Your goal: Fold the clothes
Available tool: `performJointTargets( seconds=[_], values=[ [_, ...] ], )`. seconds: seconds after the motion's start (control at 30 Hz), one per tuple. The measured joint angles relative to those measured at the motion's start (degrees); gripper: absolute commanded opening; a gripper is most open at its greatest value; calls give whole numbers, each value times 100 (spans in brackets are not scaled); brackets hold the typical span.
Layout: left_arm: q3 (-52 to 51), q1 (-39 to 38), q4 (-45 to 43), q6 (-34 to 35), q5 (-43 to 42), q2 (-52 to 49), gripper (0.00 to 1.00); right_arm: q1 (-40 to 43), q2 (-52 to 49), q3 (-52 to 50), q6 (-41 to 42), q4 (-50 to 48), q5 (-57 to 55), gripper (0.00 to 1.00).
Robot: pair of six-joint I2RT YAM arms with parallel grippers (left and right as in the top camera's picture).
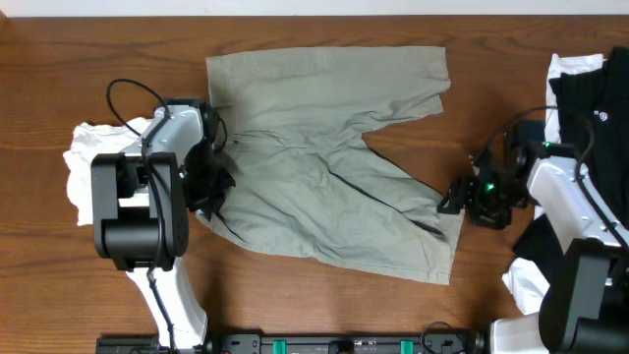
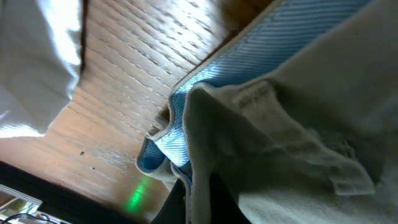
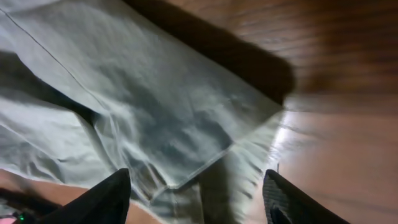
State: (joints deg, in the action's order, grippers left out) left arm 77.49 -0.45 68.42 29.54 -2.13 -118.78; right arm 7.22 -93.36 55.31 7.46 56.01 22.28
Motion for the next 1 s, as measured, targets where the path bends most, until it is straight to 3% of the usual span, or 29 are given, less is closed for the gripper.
performJointTargets(
  seconds=[0.2, 0.3, 0.43, 0.47, 0.67, 1.0],
  values=[
    [-2, -42, -28, -2, 4, 0, 6, -2, 0, -369, 133, -584, 334, 58],
    [-2, -42, -28, -4, 2, 0, 6, -2, 0, -442, 319, -1064, 409, 41],
    [-2, -42, -28, -33, 2, 0, 6, -4, 0, -503, 658, -1731, 424, 5],
    [-2, -42, -26, -48, 2, 0, 6, -4, 0, -505, 721, -1888, 428, 1],
    [-2, -42, -7, -111, 4, 0, 6, -4, 0, -518, 955, -2616, 238, 1],
    [-2, -52, 151, -131, 15, 0, 6, 527, 0, -520, 1014, -2920, -632, 1]
  ],
)
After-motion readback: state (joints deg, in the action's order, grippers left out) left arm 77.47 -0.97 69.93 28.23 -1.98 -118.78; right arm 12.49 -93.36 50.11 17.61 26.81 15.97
